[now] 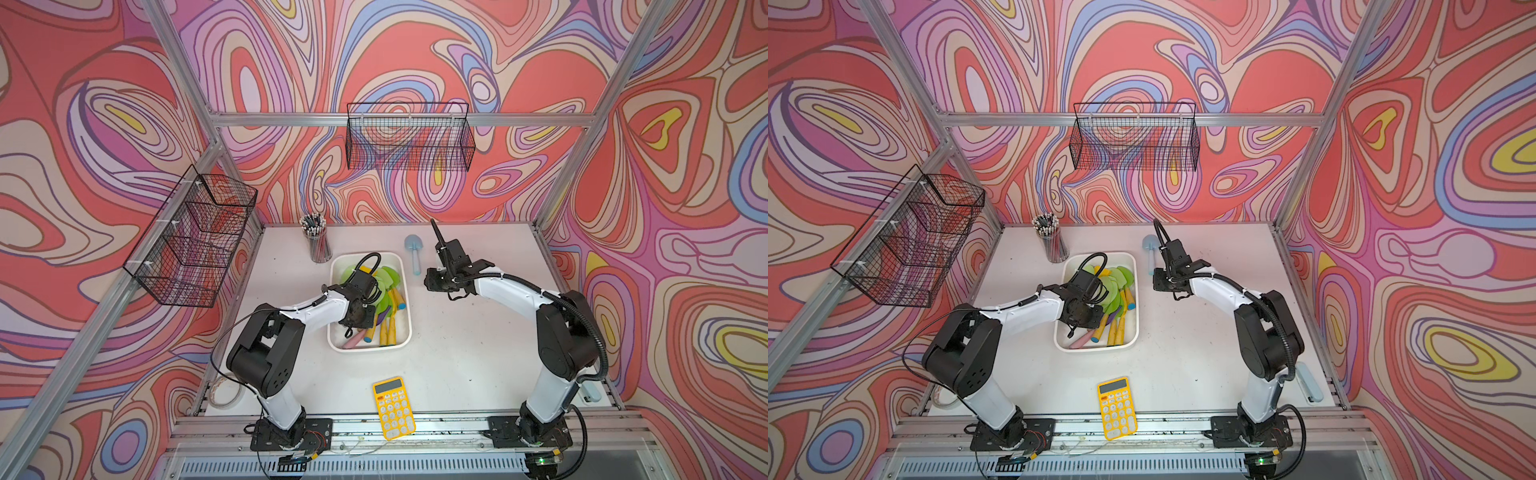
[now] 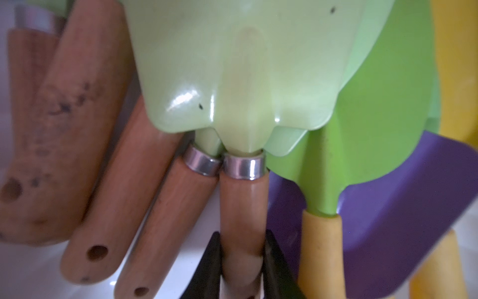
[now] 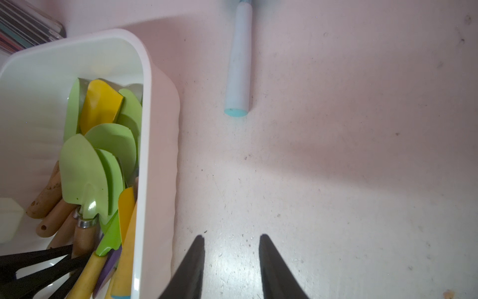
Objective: Take the shovel out of the storage box
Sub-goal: Pick up the shovel from the storage box.
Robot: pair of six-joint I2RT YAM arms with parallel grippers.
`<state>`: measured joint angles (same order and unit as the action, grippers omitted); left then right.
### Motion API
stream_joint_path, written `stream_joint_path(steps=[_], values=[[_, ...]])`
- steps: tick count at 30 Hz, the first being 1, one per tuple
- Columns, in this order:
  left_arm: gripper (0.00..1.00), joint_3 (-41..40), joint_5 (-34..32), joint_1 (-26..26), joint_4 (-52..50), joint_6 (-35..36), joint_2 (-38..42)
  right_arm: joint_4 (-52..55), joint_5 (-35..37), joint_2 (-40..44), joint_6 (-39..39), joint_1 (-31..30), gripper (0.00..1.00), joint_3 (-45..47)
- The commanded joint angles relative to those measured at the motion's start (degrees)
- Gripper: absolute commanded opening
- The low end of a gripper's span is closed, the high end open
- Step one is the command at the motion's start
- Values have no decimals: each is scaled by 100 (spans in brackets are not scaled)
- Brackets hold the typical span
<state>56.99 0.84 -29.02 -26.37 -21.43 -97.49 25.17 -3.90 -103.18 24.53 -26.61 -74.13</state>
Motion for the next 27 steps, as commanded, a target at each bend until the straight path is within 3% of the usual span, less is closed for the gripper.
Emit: stream_joint_path(steps=[1,5,16,21,27], values=[[17,99,16,-33,-233,-94,32,-73,3,38,35,-21,37,31],[0,187,-57,-26,-317,-93,140,-73,29,92,42,-25,37,43],[0,272,-232,63,-529,-133,853,-269,-275,442,98,-22,36,124],[0,171,356,170,-346,-245,1148,-730,-1013,642,236,-22,36,325],[0,-366,2138,576,848,-701,1831,-2046,-2432,956,698,-24,37,851]])
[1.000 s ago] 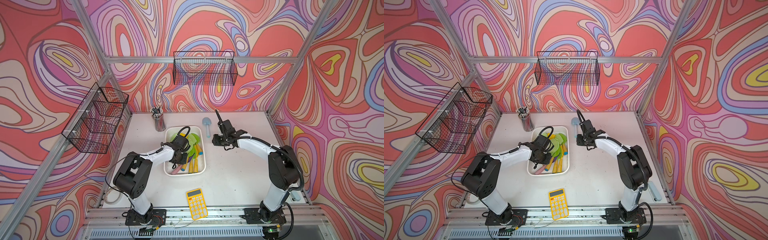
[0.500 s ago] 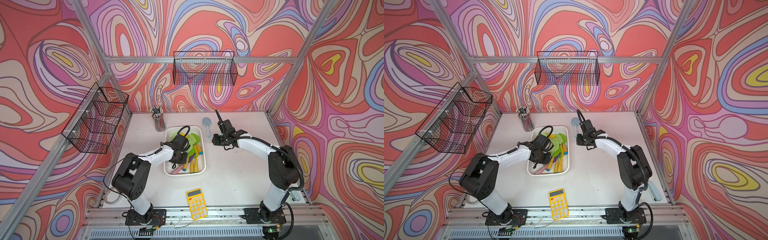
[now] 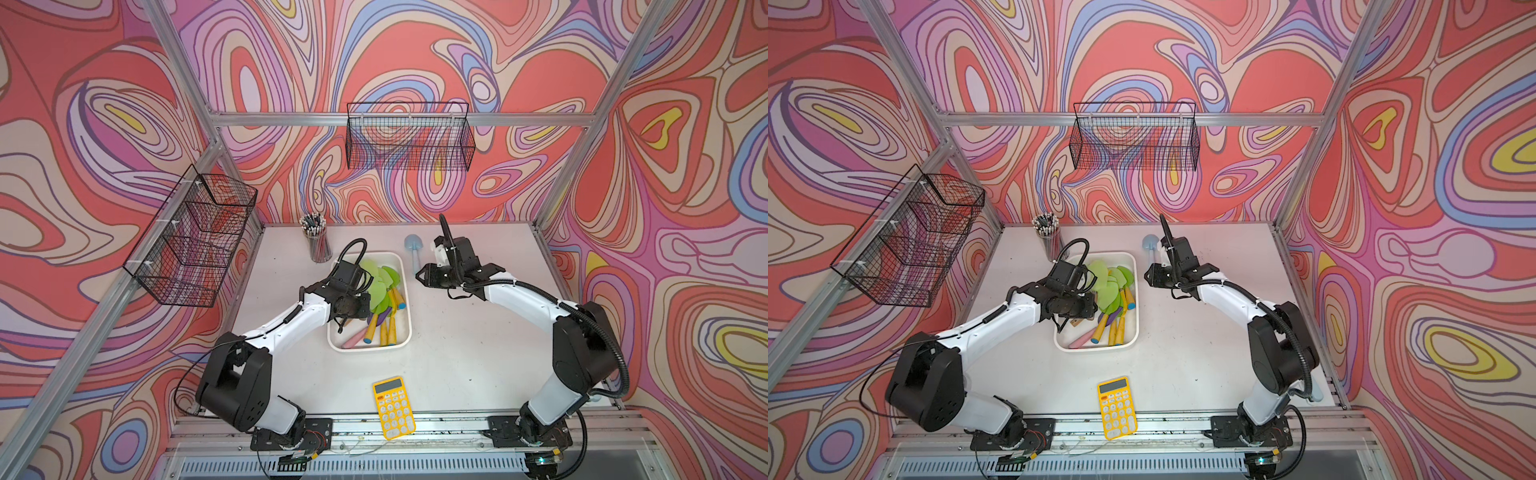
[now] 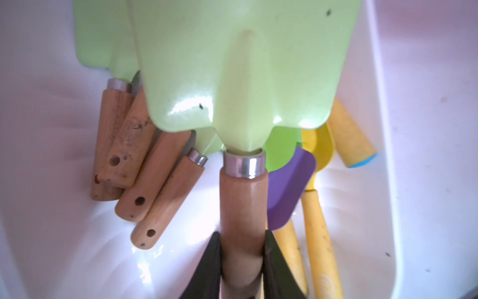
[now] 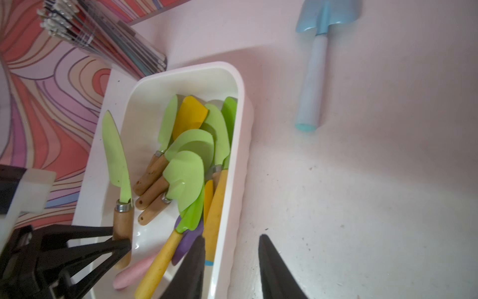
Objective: Take the shovel out of the storage box
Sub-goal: Pick up the shovel from the storage box.
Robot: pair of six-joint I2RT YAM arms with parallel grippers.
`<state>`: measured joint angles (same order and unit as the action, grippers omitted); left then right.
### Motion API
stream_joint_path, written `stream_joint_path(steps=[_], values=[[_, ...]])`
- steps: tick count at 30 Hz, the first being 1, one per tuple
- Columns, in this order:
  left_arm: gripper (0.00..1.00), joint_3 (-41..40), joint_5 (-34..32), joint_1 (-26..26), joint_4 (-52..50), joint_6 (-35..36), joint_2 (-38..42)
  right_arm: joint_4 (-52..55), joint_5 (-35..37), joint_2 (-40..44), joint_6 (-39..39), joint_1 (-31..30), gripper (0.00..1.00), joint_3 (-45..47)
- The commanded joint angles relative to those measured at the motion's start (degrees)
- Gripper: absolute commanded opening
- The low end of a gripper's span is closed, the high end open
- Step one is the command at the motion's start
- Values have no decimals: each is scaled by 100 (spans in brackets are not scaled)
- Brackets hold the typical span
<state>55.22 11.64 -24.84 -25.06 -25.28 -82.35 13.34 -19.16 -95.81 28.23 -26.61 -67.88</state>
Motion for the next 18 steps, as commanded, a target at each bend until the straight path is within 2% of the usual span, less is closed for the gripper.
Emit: stream_joint_path(steps=[1,6,10,14,18], values=[[0,-261,1370,227,939,-402,414,-1128,-1111,266,429,-21,38,331],[0,-399,2427,281,1748,-679,673,-2417,-2153,250,1001,-22,45,720],[0,-578,3251,284,2634,-1209,733,-3421,-2779,155,1521,-20,48,933],[0,-747,3670,279,3393,-1716,756,-4424,-3260,98,2051,-22,48,1093],[0,-775,3885,287,3801,-2009,653,-4862,-3546,39,2301,-21,48,1109]])
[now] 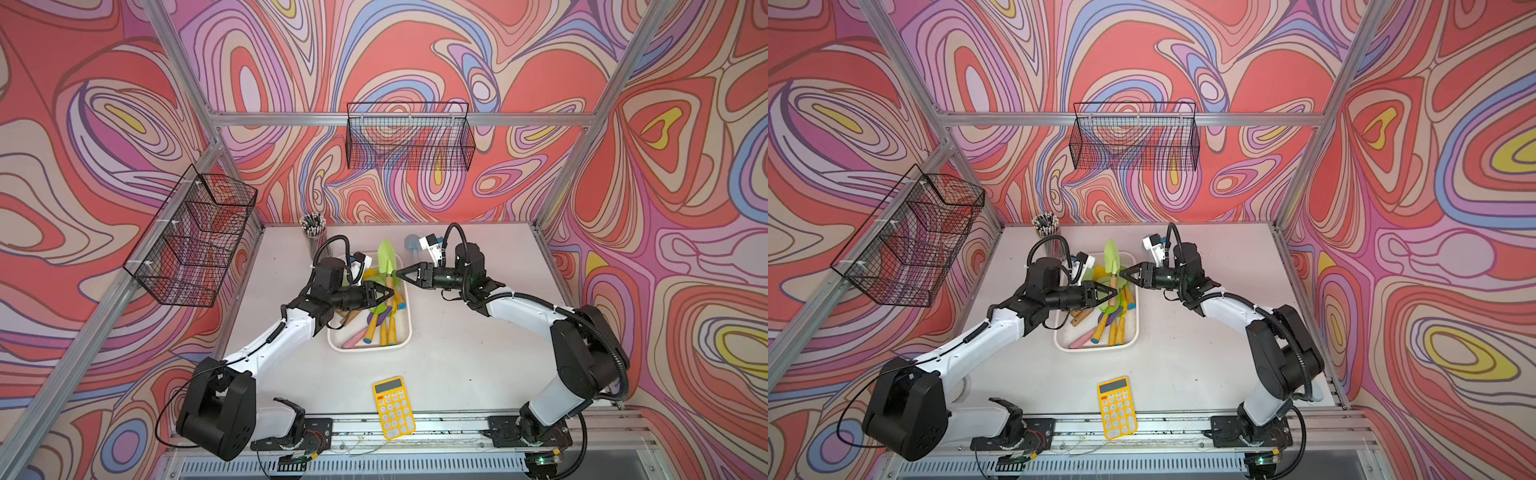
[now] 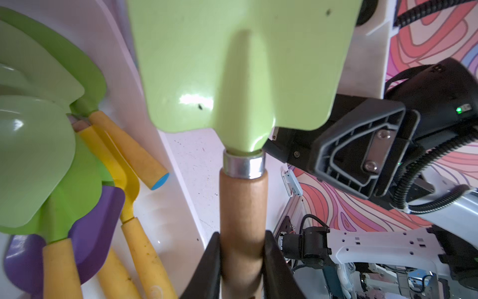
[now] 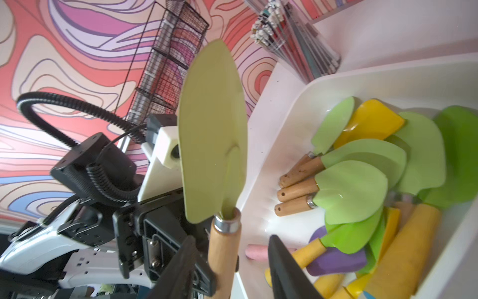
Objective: Take the shovel out of the storage box
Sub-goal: Pick up the shovel from the storage box, then place the shovel at the center of the board.
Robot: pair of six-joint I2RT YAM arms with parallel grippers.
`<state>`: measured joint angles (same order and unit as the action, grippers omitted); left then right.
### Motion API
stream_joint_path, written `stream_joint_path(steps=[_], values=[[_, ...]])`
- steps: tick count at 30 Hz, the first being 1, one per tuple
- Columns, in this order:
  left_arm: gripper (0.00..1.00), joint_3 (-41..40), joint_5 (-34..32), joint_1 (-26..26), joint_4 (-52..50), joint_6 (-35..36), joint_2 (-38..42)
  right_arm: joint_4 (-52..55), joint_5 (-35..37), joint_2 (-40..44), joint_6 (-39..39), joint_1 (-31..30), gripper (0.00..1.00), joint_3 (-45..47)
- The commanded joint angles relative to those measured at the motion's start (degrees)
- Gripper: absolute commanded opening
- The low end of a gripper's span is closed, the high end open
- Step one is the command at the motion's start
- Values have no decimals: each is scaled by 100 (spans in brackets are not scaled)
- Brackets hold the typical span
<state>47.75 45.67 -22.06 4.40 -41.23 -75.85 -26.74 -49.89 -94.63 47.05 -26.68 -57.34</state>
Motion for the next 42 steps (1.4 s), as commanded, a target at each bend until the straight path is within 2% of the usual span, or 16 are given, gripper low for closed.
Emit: stream_joint_path(steps=[1,6,9,13,17,22,23,26,28,30,32,35,37,42], values=[[0,-58,546,2,1015,-527,-28,-959,-520,-102,482,-20,47,65],[0,-227,891,9,2221,-1286,-198,-1457,-771,-266,829,-14,46,86],[0,-329,1116,9,2964,-1753,-379,-2164,-987,-381,1289,-18,45,143],[0,-480,1264,7,3716,-2189,-585,-3299,-1162,-624,2080,-20,39,179],[0,-528,1345,4,4017,-2367,-648,-4207,-1237,-955,2747,-8,33,161],[0,-521,1382,7,3808,-2234,-590,-5272,-1236,-1327,3558,59,16,83],[4,-513,1369,6,3708,-2180,-575,-5379,-1234,-1365,3652,72,13,63],[38,-425,1244,16,2956,-1721,-454,-5297,-1238,-1362,3620,107,6,31],[53,-302,1029,72,2115,-1219,-293,-4795,-1255,-1263,3327,144,5,33],[56,-103,683,154,1002,-582,-97,-3992,-1252,-1073,2814,203,5,23],[55,155,148,185,-203,177,86,-2840,-1201,-825,2055,246,5,-31],[54,543,-712,179,-1625,1019,194,-192,-803,-372,317,260,4,-393],[53,714,-1285,184,-2309,1319,173,1498,-322,-267,-764,267,4,-849],[50,770,-2423,176,-3155,1537,45,3867,985,-495,-2018,268,3,-1875]])
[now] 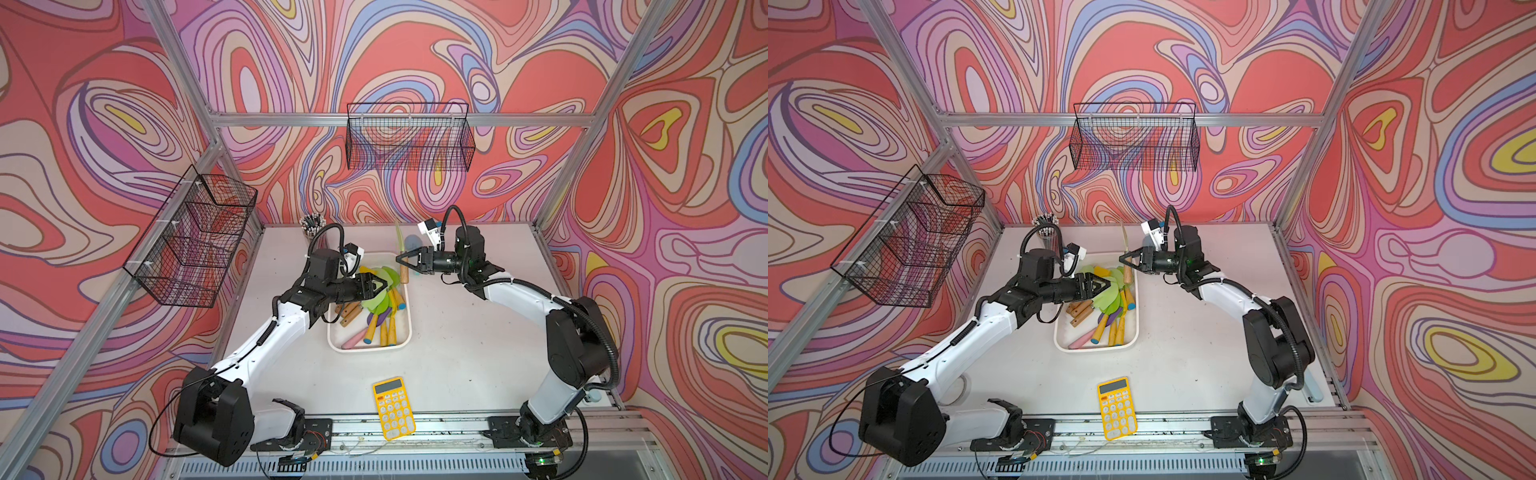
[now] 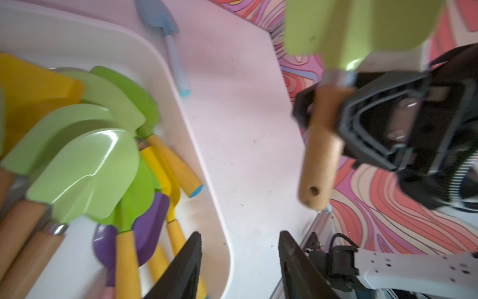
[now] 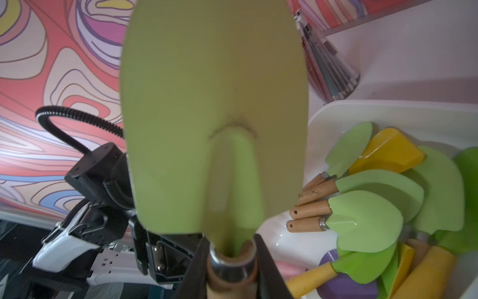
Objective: Take the shovel out of the storage box
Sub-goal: Place the shovel at the center of the board.
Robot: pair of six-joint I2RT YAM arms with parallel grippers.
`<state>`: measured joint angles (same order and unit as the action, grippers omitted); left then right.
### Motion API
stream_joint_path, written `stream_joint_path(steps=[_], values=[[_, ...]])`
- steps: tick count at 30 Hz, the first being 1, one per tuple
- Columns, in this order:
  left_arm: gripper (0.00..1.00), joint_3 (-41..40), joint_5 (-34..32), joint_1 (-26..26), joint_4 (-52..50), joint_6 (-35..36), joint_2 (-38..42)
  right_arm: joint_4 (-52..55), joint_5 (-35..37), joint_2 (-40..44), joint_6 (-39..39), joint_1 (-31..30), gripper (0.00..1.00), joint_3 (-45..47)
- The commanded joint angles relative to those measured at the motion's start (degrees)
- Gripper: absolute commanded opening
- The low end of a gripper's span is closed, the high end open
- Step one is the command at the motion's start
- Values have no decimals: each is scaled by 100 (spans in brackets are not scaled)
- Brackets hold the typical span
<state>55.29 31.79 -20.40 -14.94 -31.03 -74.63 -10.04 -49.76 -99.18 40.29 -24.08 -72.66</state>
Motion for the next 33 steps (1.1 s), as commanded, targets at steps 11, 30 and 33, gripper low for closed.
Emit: stream_joint_path(steps=[11,30,33], values=[[50,-114,-2522,-58,-1727,487,-60,4278,3535,-1182,-2333,29,3,-1845],[50,-553,-2949,-69,-1446,308,34,5593,5104,-4011,-2640,630,4,-4743],[50,-622,-2993,-70,-1442,300,141,5812,5171,-4475,-2667,692,4,-5347]])
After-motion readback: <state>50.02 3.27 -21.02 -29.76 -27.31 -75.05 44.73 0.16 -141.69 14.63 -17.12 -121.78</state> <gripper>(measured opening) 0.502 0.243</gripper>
